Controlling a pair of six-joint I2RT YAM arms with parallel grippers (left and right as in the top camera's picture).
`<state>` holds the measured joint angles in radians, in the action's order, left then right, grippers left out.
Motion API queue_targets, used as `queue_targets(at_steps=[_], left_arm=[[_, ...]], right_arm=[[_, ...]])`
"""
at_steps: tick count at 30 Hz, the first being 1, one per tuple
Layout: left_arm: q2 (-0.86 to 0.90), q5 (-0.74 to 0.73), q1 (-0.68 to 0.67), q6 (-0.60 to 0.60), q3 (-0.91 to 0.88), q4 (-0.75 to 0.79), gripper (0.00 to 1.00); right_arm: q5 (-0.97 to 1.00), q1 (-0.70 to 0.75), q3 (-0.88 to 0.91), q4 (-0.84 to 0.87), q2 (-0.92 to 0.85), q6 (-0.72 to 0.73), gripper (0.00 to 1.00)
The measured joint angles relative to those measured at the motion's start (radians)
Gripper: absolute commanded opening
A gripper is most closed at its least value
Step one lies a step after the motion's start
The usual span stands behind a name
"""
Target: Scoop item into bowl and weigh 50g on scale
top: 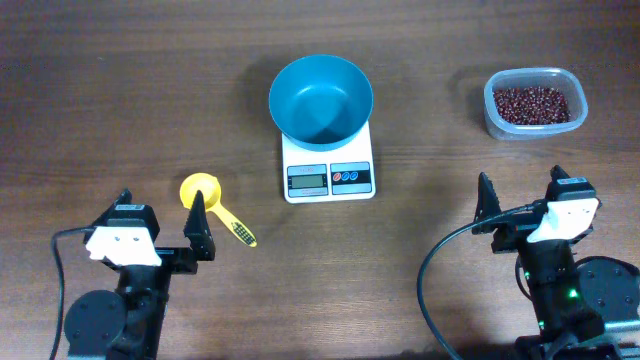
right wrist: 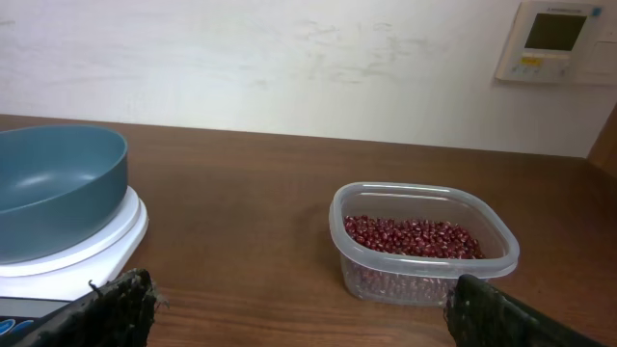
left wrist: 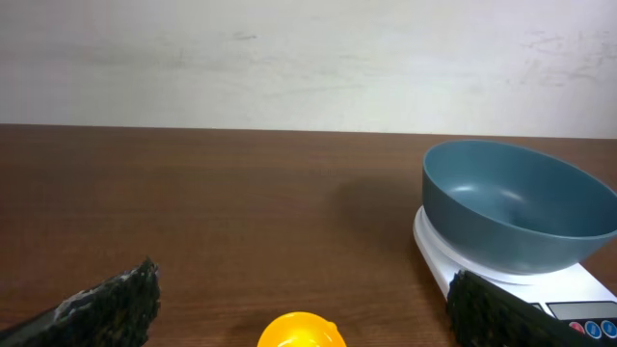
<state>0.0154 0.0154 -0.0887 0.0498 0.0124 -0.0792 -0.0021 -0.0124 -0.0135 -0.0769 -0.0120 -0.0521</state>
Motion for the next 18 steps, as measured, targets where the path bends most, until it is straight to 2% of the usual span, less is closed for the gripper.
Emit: queue_targets(at_steps=[18], left_arm=[[0.0, 0.0, 0.0, 0.0, 0.0, 0.0, 0.99]], right_arm=[[0.0, -0.008, 0.0, 0.0, 0.0, 0.0, 0.99]])
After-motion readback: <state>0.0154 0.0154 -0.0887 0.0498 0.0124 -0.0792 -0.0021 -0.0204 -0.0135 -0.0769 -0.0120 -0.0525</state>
